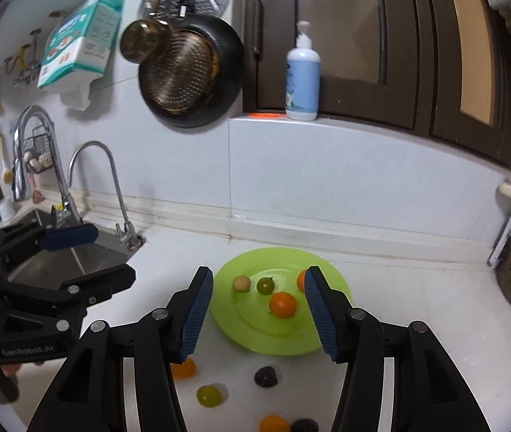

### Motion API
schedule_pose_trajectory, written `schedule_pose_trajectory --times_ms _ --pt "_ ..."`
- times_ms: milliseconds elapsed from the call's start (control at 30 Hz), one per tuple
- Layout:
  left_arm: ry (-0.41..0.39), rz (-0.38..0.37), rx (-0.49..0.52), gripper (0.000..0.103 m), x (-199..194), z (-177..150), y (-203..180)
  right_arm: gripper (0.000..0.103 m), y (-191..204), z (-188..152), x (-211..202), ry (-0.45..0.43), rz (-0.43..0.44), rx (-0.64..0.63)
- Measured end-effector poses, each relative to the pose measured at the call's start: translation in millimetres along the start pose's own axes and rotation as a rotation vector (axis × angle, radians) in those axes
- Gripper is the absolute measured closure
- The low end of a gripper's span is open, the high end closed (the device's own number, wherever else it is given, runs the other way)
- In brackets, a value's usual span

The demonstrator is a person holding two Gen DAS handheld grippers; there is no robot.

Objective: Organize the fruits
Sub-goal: 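Move both grippers back to the fruits beside the plate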

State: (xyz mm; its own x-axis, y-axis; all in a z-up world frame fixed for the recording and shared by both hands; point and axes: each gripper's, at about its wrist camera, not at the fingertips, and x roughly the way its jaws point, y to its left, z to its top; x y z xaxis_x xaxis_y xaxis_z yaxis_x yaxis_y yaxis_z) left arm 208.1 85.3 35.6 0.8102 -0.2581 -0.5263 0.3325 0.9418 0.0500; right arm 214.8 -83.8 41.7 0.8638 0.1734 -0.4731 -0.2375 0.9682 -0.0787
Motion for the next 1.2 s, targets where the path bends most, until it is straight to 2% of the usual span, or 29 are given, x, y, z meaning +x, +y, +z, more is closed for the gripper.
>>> schedule_pose_trajectory --times_ms 233,533,833,967,1200 --pt "-0.028 -0.001 0.071 0.035 -19 -20 -4 0.049 16 -12 -15 0.002 0.019 -0.014" --pt "-0.019 -0.048 0.130 0.035 -14 -42 -13 0.049 30 -37 -22 0.035 0.033 -0.052" --pt "0.044 -0.104 0.188 0.035 13 -65 -16 0.049 32 -63 -4 0.108 0.037 -0.078" --pt "0.087 -0.133 0.229 0.036 28 -76 -21 0.049 34 -75 8 0.152 0.067 -0.083" --pt "0.164 -0.189 0.262 0.042 57 -88 -28 0.050 31 -99 33 0.262 0.116 -0.043"
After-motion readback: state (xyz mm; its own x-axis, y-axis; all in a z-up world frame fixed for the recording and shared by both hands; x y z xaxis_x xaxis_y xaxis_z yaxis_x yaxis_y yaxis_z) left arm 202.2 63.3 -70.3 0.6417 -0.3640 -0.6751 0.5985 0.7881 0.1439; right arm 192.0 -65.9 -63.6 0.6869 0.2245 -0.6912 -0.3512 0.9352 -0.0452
